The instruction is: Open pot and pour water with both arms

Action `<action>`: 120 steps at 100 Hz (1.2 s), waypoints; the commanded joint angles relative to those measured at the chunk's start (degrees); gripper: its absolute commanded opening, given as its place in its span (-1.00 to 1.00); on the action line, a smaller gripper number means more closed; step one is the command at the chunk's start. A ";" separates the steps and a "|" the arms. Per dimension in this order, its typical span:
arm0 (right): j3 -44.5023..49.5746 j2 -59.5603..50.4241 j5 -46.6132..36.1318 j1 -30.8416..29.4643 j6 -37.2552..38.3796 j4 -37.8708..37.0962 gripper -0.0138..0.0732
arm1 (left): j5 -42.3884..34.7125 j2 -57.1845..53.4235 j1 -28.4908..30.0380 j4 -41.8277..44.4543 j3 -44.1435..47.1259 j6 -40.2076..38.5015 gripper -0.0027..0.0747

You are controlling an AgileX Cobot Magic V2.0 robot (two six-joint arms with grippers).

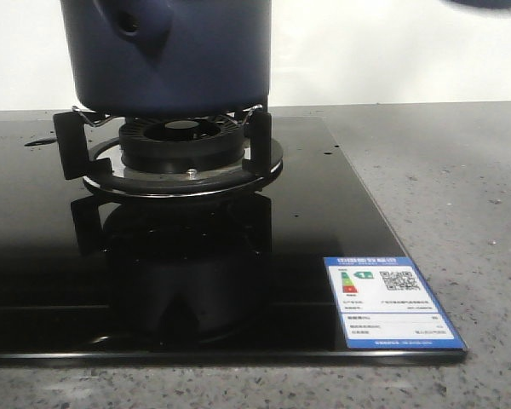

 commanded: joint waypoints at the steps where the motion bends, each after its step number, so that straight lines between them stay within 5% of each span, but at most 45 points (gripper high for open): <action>1: 2.93 -1.32 -1.86 -1.46 0.29 1.11 -0.78 | -3.97 -0.55 -2.84 -2.58 -2.43 0.83 -0.01; 36: 15.94 -1.20 -9.23 -1.46 0.01 -2.34 -0.78 | -4.23 2.33 -7.39 -2.74 -2.52 2.02 -0.01; 93: 17.67 1.07 -11.37 -1.46 -0.10 -4.65 -0.76 | -4.12 3.31 -7.39 -2.94 -2.52 2.02 -0.01; 103: 17.43 0.97 -10.97 -1.46 -0.07 -4.52 -0.47 | -4.12 3.66 -7.39 -2.94 -2.52 2.02 -0.01; 120: 15.41 -0.34 -8.53 -1.46 -0.07 -3.41 0.42 | -4.12 4.64 -7.39 -3.44 -2.64 2.02 -0.01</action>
